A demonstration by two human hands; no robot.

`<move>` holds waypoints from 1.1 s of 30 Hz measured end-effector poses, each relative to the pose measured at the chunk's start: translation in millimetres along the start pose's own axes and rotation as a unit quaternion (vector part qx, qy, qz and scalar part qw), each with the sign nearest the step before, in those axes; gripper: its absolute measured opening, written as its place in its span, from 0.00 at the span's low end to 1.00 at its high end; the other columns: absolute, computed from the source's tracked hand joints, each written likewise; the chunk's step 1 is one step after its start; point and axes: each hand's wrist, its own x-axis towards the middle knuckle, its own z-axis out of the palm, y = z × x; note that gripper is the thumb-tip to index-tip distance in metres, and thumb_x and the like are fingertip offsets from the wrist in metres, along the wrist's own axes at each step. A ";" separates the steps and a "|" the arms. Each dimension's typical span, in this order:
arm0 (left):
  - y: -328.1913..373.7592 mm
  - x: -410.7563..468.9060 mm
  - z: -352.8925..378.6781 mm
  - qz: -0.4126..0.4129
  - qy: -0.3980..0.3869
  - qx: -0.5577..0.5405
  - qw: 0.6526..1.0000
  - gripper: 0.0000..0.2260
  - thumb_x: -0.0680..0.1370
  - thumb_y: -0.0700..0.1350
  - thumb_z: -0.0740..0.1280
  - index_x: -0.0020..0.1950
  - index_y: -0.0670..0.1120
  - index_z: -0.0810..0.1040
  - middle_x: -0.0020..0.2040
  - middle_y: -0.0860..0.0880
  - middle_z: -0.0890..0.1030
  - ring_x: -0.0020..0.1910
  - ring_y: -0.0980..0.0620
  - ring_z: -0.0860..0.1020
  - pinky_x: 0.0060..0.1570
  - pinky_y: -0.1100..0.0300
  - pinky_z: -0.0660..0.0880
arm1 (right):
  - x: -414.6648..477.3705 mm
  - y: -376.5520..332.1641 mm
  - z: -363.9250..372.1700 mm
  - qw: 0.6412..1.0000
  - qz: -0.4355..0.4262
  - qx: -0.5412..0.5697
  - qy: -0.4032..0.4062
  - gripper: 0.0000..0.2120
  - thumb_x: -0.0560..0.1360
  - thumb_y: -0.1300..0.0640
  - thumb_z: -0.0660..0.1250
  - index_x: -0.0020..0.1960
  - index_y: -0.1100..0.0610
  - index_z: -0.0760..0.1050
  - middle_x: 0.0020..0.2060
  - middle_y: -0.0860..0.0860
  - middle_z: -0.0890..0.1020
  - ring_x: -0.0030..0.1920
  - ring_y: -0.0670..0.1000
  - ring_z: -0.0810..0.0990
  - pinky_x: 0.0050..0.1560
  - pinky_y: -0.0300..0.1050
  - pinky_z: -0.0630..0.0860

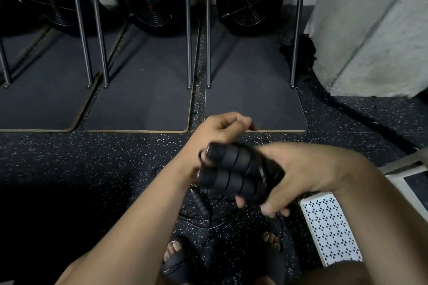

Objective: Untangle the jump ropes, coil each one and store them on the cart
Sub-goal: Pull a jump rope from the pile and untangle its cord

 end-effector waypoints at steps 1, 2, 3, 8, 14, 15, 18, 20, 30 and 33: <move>-2.8 -0.1 -2.0 0.002 -0.007 -0.018 1.000 0.13 0.87 0.45 0.65 0.55 0.36 0.83 0.38 0.51 0.85 0.37 0.54 0.82 0.44 0.60 0.80 | -2.2 -2.5 -1.3 0.998 -0.049 0.029 0.020 0.22 0.74 0.74 0.74 0.66 0.67 0.74 0.58 0.63 0.84 0.42 0.55 0.83 0.35 0.46 0.80; -5.5 -0.2 -2.1 0.013 -0.003 -0.006 1.000 0.15 0.87 0.44 0.63 0.47 0.39 0.85 0.37 0.46 0.86 0.38 0.48 0.82 0.46 0.54 0.81 | -3.2 -3.1 -3.4 0.993 -0.092 0.055 0.045 0.22 0.74 0.73 0.74 0.66 0.69 0.74 0.58 0.64 0.84 0.41 0.54 0.83 0.34 0.45 0.80; -3.4 -1.8 0.2 0.027 0.016 0.026 0.999 0.21 0.87 0.43 0.61 0.37 0.45 0.84 0.33 0.46 0.84 0.35 0.45 0.79 0.41 0.52 0.78 | -3.3 -2.9 -5.8 0.986 -0.126 0.079 0.078 0.22 0.73 0.71 0.74 0.65 0.70 0.75 0.57 0.65 0.83 0.40 0.54 0.82 0.34 0.45 0.80; -1.6 7.7 9.1 0.018 0.108 -0.036 0.993 0.12 0.88 0.56 0.61 0.53 0.51 0.79 0.32 0.53 0.73 0.28 0.53 0.68 0.29 0.59 0.63 | 4.1 3.1 -17.5 0.922 -0.168 0.182 0.296 0.20 0.72 0.67 0.77 0.63 0.64 0.80 0.56 0.63 0.84 0.40 0.54 0.80 0.32 0.44 0.78; -6.4 7.5 6.5 0.035 0.153 0.063 0.986 0.08 0.86 0.56 0.65 0.63 0.57 0.76 0.29 0.55 0.74 0.28 0.54 0.73 0.35 0.56 0.69 | 13.2 14.8 -24.9 0.868 -0.037 0.116 0.480 0.25 0.74 0.70 0.77 0.67 0.60 0.72 0.55 0.61 0.87 0.40 0.54 0.84 0.34 0.49 0.81; -7.0 7.6 5.4 0.031 0.153 0.075 0.985 0.08 0.85 0.55 0.66 0.64 0.58 0.75 0.29 0.54 0.75 0.28 0.53 0.72 0.35 0.56 0.70 | 14.4 18.1 -25.3 0.872 0.000 0.090 0.482 0.26 0.73 0.70 0.77 0.66 0.59 0.71 0.54 0.62 0.87 0.40 0.54 0.85 0.34 0.50 0.81; -10.3 7.8 3.3 0.045 0.142 0.095 0.984 0.09 0.84 0.54 0.68 0.65 0.60 0.75 0.30 0.52 0.74 0.28 0.52 0.70 0.33 0.56 0.68 | 17.3 23.4 -22.0 0.899 0.083 0.021 0.430 0.25 0.72 0.71 0.77 0.62 0.58 0.70 0.51 0.63 0.86 0.38 0.56 0.85 0.34 0.52 0.80; -7.0 4.8 3.8 0.051 0.137 0.127 0.981 0.09 0.84 0.54 0.69 0.64 0.59 0.76 0.28 0.53 0.72 0.26 0.54 0.68 0.31 0.58 0.67 | 18.2 23.4 -17.0 0.919 0.119 -0.032 0.374 0.24 0.72 0.72 0.76 0.60 0.58 0.70 0.50 0.65 0.86 0.37 0.55 0.84 0.33 0.51 0.79; -3.7 4.0 -0.6 0.056 0.022 0.067 0.996 0.07 0.86 0.49 0.67 0.57 0.51 0.85 0.27 0.54 0.68 0.26 0.53 0.63 0.28 0.60 0.60 | 4.0 2.5 4.0 0.994 0.101 -0.046 0.017 0.24 0.75 0.73 0.75 0.66 0.59 0.72 0.57 0.61 0.86 0.46 0.56 0.84 0.36 0.46 0.79; 5.4 1.1 -11.4 0.031 0.005 -0.012 0.999 0.13 0.88 0.50 0.63 0.58 0.47 0.86 0.27 0.50 0.67 0.26 0.51 0.64 0.28 0.59 0.59 | -0.9 -0.7 2.6 1.000 0.019 0.013 0.014 0.28 0.75 0.74 0.75 0.71 0.60 0.72 0.59 0.64 0.85 0.47 0.54 0.85 0.36 0.44 0.80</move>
